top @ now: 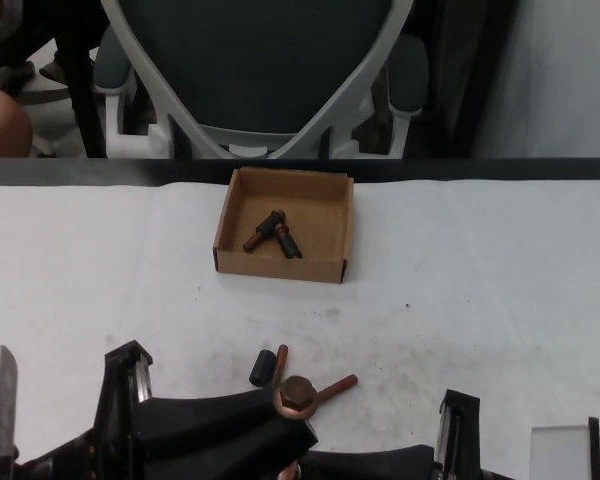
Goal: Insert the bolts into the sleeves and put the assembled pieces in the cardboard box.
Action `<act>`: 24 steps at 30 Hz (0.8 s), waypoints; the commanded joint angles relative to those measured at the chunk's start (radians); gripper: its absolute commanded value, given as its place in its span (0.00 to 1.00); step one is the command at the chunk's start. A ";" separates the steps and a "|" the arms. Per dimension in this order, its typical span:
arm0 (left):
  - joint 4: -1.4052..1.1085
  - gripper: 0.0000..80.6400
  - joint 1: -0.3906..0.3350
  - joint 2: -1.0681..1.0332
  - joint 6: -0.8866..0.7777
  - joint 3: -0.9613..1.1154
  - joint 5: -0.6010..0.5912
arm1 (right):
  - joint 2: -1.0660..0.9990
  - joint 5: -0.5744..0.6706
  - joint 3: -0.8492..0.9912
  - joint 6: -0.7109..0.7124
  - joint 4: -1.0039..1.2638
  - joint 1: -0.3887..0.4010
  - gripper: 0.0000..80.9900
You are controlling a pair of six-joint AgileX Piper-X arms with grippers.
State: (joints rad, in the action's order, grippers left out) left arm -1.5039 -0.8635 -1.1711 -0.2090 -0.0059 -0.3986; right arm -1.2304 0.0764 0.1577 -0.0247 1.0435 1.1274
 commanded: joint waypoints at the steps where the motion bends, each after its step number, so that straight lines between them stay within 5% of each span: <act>1: -0.049 0.01 -0.011 0.010 0.034 0.006 -0.063 | 0.011 -0.007 0.003 -0.003 0.052 -0.004 0.00; 24: 0.031 0.01 -0.007 0.010 0.060 0.006 -0.105 | 0.013 -0.007 0.003 -0.008 0.155 -0.004 0.00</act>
State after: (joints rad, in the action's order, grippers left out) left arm -1.4675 -0.8673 -1.1613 -0.1899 -0.0059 -0.4243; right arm -1.2304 0.0796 0.1518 -0.0307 1.1487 1.1274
